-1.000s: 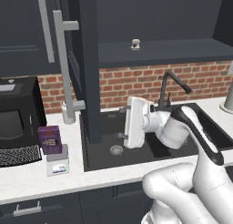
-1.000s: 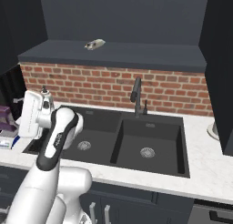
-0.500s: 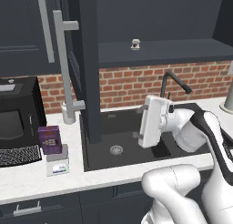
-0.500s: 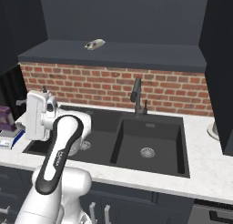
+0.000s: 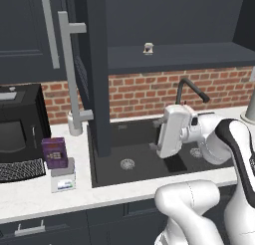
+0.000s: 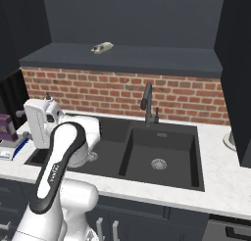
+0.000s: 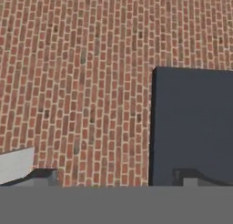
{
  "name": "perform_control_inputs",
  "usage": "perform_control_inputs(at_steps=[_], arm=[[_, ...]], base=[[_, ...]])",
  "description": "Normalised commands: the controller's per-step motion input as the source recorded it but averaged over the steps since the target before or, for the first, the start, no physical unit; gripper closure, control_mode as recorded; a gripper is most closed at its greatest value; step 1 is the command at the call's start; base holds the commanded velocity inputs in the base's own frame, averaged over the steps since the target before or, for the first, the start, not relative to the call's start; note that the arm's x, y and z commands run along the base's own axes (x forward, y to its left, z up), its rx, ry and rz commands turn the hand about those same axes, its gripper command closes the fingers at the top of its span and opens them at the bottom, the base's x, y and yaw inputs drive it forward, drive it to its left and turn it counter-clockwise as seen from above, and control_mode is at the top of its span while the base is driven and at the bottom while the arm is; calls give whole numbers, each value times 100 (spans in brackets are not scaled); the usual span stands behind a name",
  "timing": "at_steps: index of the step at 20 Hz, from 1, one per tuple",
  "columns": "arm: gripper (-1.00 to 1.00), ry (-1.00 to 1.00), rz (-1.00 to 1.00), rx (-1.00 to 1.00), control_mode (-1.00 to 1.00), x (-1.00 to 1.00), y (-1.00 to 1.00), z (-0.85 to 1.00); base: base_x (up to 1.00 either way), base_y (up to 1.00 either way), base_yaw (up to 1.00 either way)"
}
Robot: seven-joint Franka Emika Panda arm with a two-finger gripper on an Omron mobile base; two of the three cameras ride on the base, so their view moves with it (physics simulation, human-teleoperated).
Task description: Pick the cereal and place it on the digital scale for weighing, and close the cabinet.
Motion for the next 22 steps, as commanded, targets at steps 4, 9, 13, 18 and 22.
perform_control_inputs(at_steps=[4,9,13,18,22], arm=[[-100,-30,-29,-12,-100,0,-17,-20],[-100,-22,-32,0,-100,-4,-36,0],[-100,-32,-36,-3,-100,-67,-34,-22],[-100,-51,-46,-9,-100,-70,-1,-80],[-100,-51,-45,-7,-100,-3,0,-21]], base=[[0,0,0],[0,0,0],[0,0,0],[0,0,0],[0,0,0]])
